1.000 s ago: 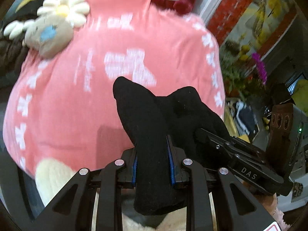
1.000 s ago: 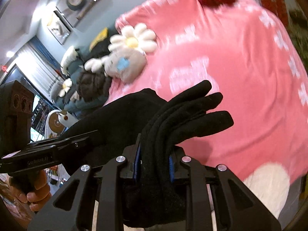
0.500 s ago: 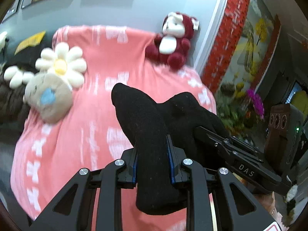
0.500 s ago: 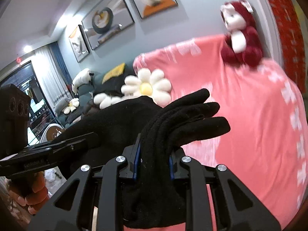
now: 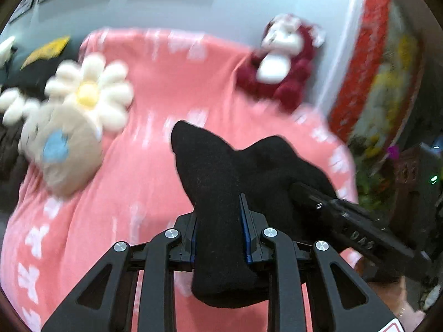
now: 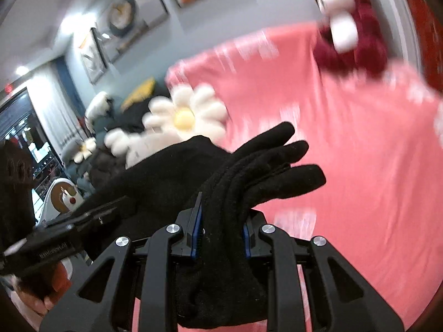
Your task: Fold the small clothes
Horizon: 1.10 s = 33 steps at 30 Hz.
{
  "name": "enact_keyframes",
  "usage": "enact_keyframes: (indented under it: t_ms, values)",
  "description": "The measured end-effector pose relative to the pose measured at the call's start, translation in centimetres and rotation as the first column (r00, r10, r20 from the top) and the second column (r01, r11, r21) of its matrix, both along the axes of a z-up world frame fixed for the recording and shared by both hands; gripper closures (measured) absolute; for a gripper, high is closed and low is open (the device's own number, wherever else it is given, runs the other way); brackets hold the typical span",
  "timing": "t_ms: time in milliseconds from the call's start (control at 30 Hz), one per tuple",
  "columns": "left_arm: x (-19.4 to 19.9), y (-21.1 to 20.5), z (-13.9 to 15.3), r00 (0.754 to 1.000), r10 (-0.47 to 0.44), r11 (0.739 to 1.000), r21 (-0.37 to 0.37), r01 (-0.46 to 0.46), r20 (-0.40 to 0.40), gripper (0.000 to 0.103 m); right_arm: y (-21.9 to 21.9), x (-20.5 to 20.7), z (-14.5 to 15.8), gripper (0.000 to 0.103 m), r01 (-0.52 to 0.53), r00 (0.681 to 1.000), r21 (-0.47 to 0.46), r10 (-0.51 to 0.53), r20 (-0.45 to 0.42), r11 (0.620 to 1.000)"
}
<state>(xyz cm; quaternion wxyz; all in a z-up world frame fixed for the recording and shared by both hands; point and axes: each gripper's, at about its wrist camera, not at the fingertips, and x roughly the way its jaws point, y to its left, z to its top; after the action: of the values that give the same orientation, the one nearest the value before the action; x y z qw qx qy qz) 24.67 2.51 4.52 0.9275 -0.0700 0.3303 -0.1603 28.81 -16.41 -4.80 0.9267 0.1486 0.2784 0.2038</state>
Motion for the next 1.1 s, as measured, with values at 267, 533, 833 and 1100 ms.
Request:
enact_keyframes:
  t_ms: [267, 533, 833, 1100]
  values:
    - [1.1, 2.4, -10.7, 0.978, 0.044, 0.998, -0.036, -0.052, -0.205, 0.084, 2.3, 0.6, -9.9, 0.082, -0.061, 0.982, -0.023, 0.056, -0.179, 0.998]
    - [-4.9, 9.6, -9.1, 0.976, 0.136, 0.990, -0.023, -0.141, -0.169, 0.085, 8.7, -4.8, -9.6, 0.082, -0.181, 0.971, 0.072, 0.190, -0.146, 0.981]
    - [-9.9, 12.9, -19.1, 0.832, 0.291, 0.955, 0.201, -0.220, -0.472, 0.078, 11.3, -11.0, -18.1, 0.072, -0.155, 0.907, -0.036, 0.127, -0.402, 0.987]
    - [-11.0, 10.0, -16.3, 0.880, 0.274, 0.957, 0.197, -0.211, -0.389, 0.060, 12.6, -11.3, -17.3, 0.085, -0.198, 0.902, -0.128, 0.130, -0.411, 0.972]
